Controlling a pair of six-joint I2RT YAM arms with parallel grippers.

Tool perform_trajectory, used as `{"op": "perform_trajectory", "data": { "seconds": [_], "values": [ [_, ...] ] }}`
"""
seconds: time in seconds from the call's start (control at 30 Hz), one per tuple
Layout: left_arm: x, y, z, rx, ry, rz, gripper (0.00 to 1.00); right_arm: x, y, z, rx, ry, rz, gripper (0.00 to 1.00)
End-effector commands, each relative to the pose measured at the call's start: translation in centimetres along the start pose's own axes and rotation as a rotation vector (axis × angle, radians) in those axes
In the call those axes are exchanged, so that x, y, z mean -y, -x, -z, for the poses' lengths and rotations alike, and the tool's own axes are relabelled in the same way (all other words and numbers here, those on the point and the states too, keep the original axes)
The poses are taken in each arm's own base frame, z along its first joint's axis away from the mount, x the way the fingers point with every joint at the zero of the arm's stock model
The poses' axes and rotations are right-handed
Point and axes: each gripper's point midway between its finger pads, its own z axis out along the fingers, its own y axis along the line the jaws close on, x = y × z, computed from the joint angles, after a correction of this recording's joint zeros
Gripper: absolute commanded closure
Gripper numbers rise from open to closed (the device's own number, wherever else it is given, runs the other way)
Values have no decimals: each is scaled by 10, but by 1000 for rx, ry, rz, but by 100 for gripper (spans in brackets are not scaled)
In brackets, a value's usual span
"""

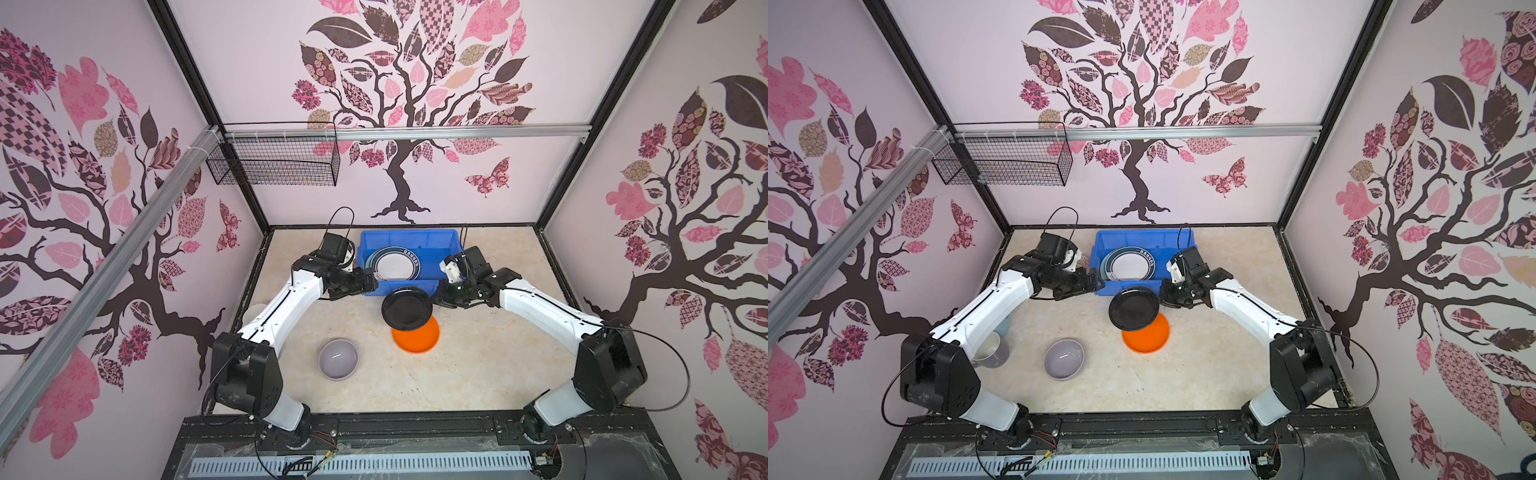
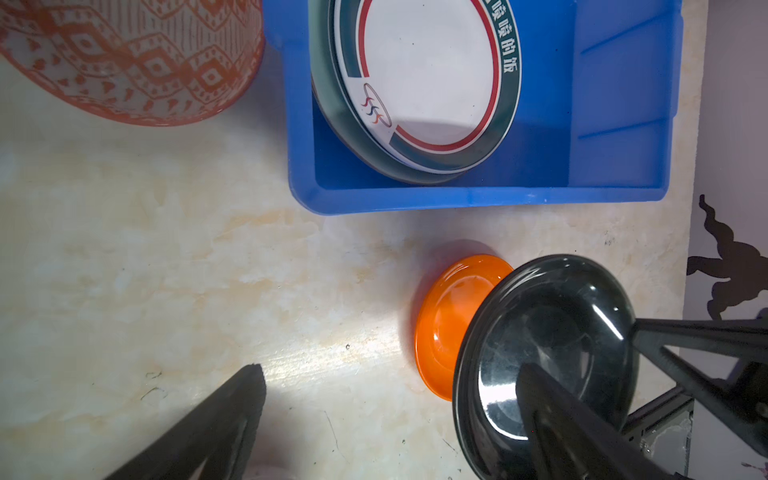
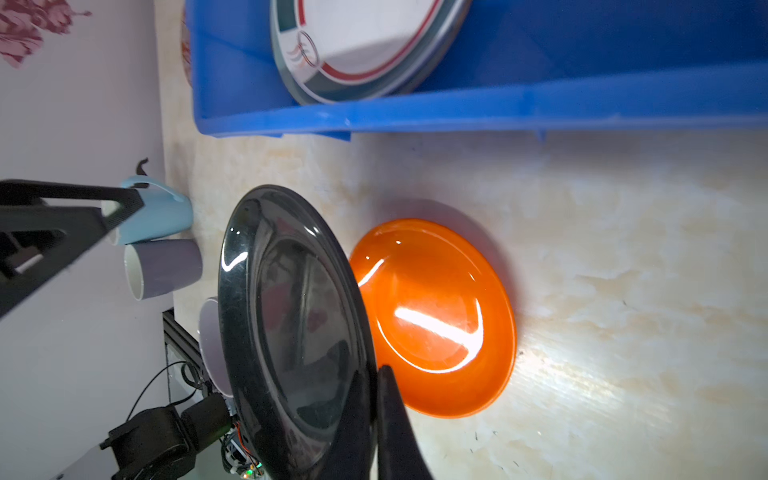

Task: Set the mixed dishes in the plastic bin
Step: 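Lift the black plate with the right gripper and carry it over the bin, then lower the black plate into the bin and open the right gripper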

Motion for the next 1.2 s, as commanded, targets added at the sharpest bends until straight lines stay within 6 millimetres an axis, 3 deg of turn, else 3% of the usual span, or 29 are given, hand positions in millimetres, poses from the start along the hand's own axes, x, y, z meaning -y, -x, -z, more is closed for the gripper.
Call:
{"op": "perform_trajectory", "data": {
  "seconds": [0.0, 0.33, 0.67, 0.83, 1.17],
  "values": [
    [-5, 2, 18, 44, 25, 0, 1, -20, 30, 11, 56, 40, 20, 100],
    [-19, -11, 23, 54, 43, 38, 1, -20, 119, -11, 111, 51, 12, 100],
    [-24, -6, 17, 38, 42, 34, 1, 4, 174, -63, 91, 30, -23, 100],
    [-29, -6, 12, 20, 44, 48, 1, 17, 184, -87, 63, 5, -31, 100],
    [-38, -2, 4, -8, 32, 89, 1, 58, 173, -131, -5, -30, -88, 100]
  ]
}}
